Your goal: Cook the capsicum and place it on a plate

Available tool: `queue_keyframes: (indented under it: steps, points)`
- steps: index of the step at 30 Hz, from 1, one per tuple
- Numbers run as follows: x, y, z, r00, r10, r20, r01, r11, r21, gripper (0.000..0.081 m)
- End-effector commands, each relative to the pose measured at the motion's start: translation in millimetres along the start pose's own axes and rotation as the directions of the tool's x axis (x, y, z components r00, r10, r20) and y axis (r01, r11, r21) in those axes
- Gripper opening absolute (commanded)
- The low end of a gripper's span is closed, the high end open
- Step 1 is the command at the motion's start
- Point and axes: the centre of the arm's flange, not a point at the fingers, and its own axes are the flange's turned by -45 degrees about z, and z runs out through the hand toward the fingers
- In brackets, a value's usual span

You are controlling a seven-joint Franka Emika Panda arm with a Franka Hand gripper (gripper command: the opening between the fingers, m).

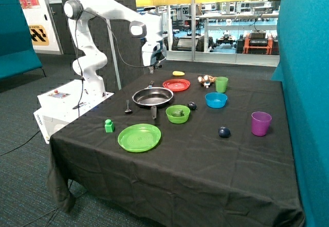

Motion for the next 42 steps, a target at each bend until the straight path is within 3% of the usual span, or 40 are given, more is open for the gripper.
queue_keyframes:
  steps: [1, 5, 6, 7, 9, 31, 35, 39, 42]
  points:
    - [0, 0, 0.2, 0.999, -0.054, -0.0008, 0.054, 0.999, -0.001, 0.0808]
    - [6, 7, -2.9, 0.999, -0.037, -0.0008, 0.037, 0.999, -0.001, 0.0799]
    - [7, 8, -3.0, 0.999, -0.035, -0.0008, 0.035, 0.999, -0.001, 0.0701]
    - [7, 9, -3.2, 0.999, -0.036, -0.0008, 0.036, 0.999, -0.001, 0.0652]
    - [9, 11, -2.3, 1.0, -0.025, -0.0009, 0.025, 1.0, -0.0009, 0.0618]
    - [40, 30, 13.4, 1.0, 0.018, -0.0009, -0.018, 1.0, -0.0009, 0.0562]
    - [43, 39, 19.6, 0.999, 0.042, -0.0009, -0.042, 0.999, -0.0009, 0.0483]
    - [45, 51, 25.5, 0.998, 0.062, -0.0009, -0.062, 0.998, -0.0009, 0.0327]
    - [46, 55, 27.1, 0.998, 0.065, -0.0009, -0.065, 0.998, -0.0009, 0.0305]
